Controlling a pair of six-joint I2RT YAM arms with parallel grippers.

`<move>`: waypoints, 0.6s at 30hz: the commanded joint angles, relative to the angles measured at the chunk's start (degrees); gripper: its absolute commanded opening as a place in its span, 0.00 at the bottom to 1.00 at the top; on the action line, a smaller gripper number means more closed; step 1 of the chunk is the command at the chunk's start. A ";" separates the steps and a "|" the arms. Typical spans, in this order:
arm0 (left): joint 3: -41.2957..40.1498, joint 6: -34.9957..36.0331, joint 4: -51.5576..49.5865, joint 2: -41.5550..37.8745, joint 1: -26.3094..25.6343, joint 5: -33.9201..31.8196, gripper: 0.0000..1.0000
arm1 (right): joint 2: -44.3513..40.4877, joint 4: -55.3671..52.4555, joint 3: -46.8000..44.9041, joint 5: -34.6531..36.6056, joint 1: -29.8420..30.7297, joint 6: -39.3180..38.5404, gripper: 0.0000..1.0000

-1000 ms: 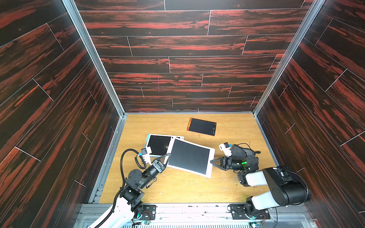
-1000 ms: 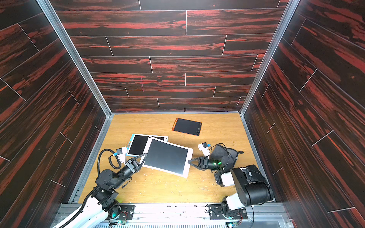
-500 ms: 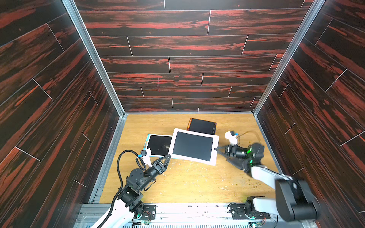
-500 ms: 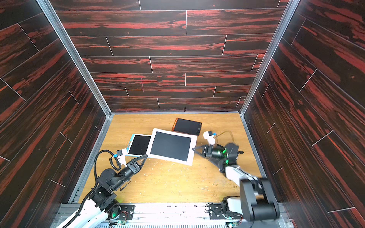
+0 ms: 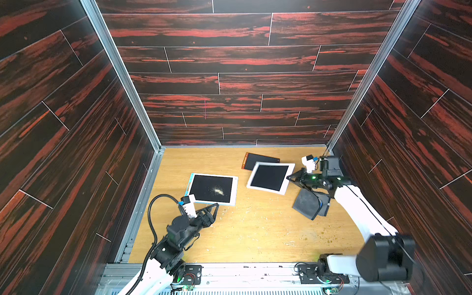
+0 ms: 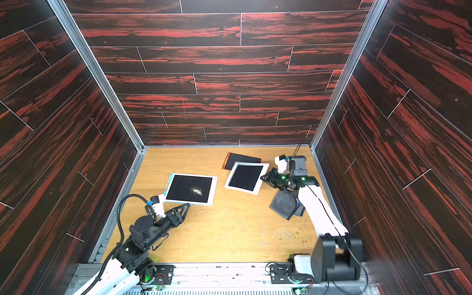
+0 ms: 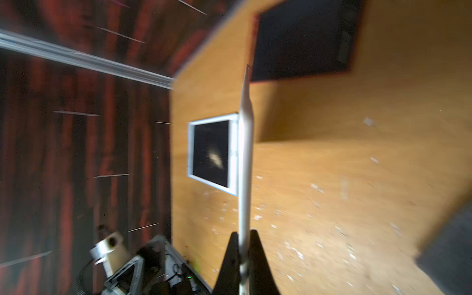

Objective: Wipe the drawing tablet
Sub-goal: Place the drawing tablet at the center of the board.

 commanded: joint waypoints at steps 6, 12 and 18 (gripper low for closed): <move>2.66 3.30 1.96 3.68 -0.07 3.24 0.64 | 9.18 -2.36 1.65 -2.52 -0.48 -3.02 0.00; 2.77 4.43 -1.28 2.34 -0.07 4.08 0.65 | 17.39 -0.57 1.61 -5.54 -0.86 -3.07 0.00; 1.71 4.46 -3.36 -0.81 -0.07 4.21 0.65 | 21.24 1.53 0.45 -2.85 -1.48 -3.16 0.10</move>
